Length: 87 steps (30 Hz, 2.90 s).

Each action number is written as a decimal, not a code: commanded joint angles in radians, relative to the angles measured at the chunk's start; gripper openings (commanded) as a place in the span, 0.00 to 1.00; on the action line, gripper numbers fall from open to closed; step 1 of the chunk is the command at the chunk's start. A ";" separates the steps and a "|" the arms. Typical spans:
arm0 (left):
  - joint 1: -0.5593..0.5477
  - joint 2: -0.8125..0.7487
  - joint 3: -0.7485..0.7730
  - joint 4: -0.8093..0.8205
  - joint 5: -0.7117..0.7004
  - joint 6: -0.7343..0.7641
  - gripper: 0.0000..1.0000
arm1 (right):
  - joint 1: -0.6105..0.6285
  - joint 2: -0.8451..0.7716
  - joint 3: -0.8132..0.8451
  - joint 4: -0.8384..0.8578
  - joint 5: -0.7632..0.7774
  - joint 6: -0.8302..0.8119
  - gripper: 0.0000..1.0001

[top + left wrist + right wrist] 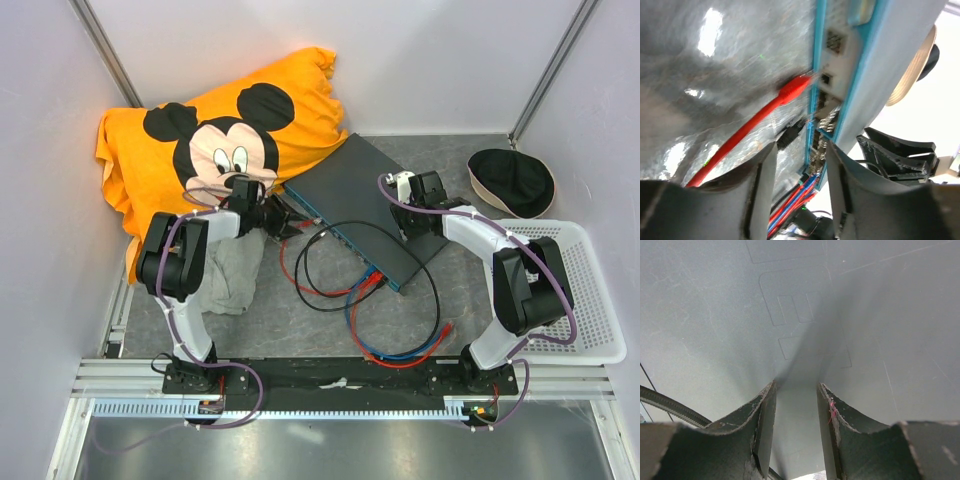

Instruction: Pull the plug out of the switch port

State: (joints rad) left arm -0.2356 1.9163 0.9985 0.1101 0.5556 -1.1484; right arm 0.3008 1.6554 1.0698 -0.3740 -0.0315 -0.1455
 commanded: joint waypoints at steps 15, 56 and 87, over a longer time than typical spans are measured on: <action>-0.048 0.182 0.635 -0.673 0.009 1.466 0.57 | 0.001 0.003 -0.008 -0.068 0.013 -0.011 0.48; -0.186 0.225 0.681 -0.593 -0.109 1.564 0.52 | 0.001 0.029 -0.016 -0.054 0.007 -0.022 0.51; -0.195 0.050 0.364 -0.497 -0.177 1.774 0.02 | 0.001 -0.009 -0.047 -0.046 0.015 -0.029 0.52</action>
State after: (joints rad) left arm -0.4324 2.0483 1.4597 -0.3706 0.4377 0.4755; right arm 0.3000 1.6516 1.0641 -0.3645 -0.0250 -0.1612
